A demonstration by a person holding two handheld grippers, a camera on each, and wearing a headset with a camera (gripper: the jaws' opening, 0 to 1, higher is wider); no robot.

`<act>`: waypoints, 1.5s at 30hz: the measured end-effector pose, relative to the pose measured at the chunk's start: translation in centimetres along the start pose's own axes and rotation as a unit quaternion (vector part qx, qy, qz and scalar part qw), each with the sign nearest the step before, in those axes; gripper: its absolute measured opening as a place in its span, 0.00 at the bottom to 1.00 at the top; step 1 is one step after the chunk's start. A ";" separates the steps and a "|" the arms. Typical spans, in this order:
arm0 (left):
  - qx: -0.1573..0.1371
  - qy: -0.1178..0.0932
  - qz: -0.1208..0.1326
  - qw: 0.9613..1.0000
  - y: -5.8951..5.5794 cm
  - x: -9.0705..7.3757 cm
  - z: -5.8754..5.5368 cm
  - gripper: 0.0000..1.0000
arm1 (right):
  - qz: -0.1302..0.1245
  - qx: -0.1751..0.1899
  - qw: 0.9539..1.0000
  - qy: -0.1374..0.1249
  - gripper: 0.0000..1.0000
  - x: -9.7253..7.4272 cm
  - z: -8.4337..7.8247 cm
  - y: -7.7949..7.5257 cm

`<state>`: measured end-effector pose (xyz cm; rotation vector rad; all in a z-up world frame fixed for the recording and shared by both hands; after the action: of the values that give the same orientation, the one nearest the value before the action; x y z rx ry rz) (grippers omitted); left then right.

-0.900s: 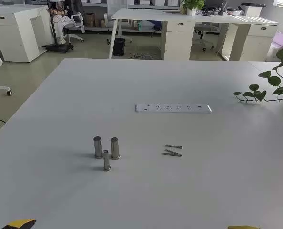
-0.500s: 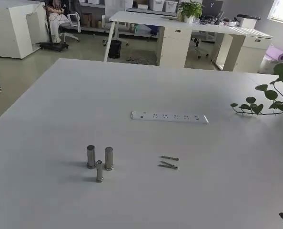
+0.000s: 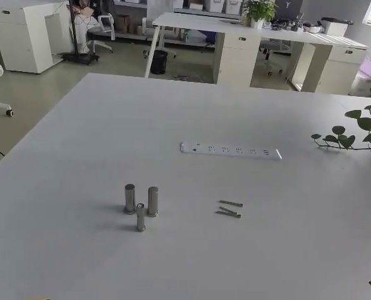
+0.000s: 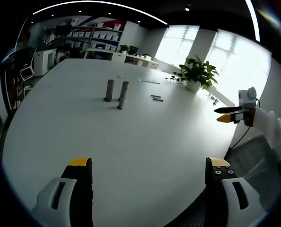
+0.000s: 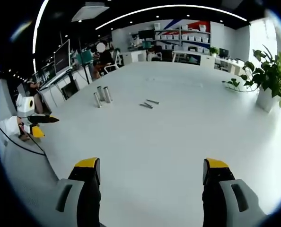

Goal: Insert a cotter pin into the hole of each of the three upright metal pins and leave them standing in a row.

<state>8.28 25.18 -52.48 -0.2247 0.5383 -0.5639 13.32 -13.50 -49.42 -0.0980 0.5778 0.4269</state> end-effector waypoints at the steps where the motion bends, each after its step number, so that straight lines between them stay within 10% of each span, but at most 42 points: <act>1: -0.001 0.001 0.001 1.000 0.1 -0.1 -0.1 0.99 | -0.002 -0.003 1.000 0.000 0.87 0.0 0.1 0.0; 21: 0.010 0.010 0.009 1.000 0.7 -0.6 0.5 0.99 | 0.010 0.036 0.999 -0.025 0.95 -0.7 0.4 0.4; 45: 0.031 0.039 -0.021 0.999 0.5 1.3 0.4 0.99 | -0.012 0.035 0.999 0.005 0.94 -1.3 -0.4 -0.3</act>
<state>9.60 24.89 -52.87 -0.1563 0.5928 -0.6303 12.24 -14.29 -49.09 -0.0412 0.6010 0.3827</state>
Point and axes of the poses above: the centre of the closed fingertips' face, and the gripper's own axes: x roughly forward along the fingers, y roughly to its left, z roughly out of its top, the point moved 7 cm from there along -x, roughly backward along the fingers, and after that the axes turned 7 degrees about -y, right-handed, at the moved point
